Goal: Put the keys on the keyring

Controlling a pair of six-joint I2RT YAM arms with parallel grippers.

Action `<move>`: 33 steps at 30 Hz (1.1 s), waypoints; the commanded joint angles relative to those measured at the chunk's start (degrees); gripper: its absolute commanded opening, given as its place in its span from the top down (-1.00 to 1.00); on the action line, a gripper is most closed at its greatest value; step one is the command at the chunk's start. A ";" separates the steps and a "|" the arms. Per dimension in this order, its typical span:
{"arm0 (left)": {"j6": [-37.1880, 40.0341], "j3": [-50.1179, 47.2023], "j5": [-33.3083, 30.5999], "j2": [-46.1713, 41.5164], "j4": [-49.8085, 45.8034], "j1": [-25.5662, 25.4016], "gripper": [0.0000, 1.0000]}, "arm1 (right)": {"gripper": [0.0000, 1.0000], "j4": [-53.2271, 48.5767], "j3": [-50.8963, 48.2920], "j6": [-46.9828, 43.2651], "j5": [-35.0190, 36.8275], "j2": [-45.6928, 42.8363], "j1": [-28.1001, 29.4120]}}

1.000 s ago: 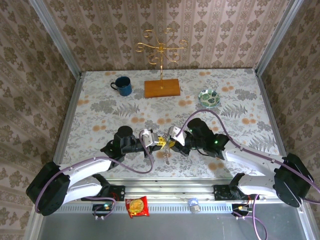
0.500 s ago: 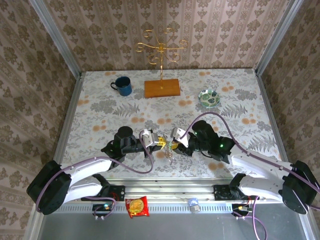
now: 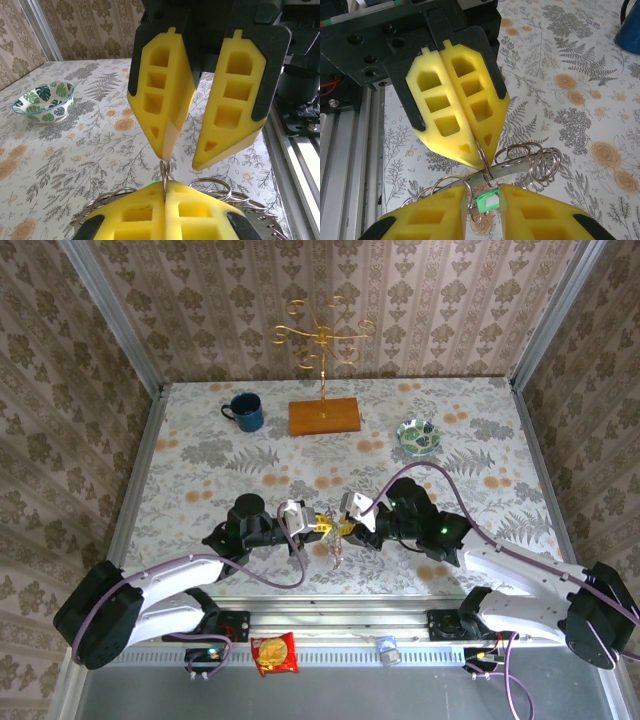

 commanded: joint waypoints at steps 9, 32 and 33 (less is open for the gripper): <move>1.23 -0.55 3.17 0.42 3.82 0.04 1.00 | 0.50 3.78 2.41 -0.88 -3.72 2.97 0.01; 11.70 7.97 -2.69 -2.29 -20.87 -1.10 0.75 | 1.00 -22.28 16.92 -15.54 -3.97 8.97 2.80; 12.29 8.45 -2.69 -2.24 -22.00 -1.05 0.81 | 1.00 -22.22 17.27 -15.48 -4.52 8.78 2.93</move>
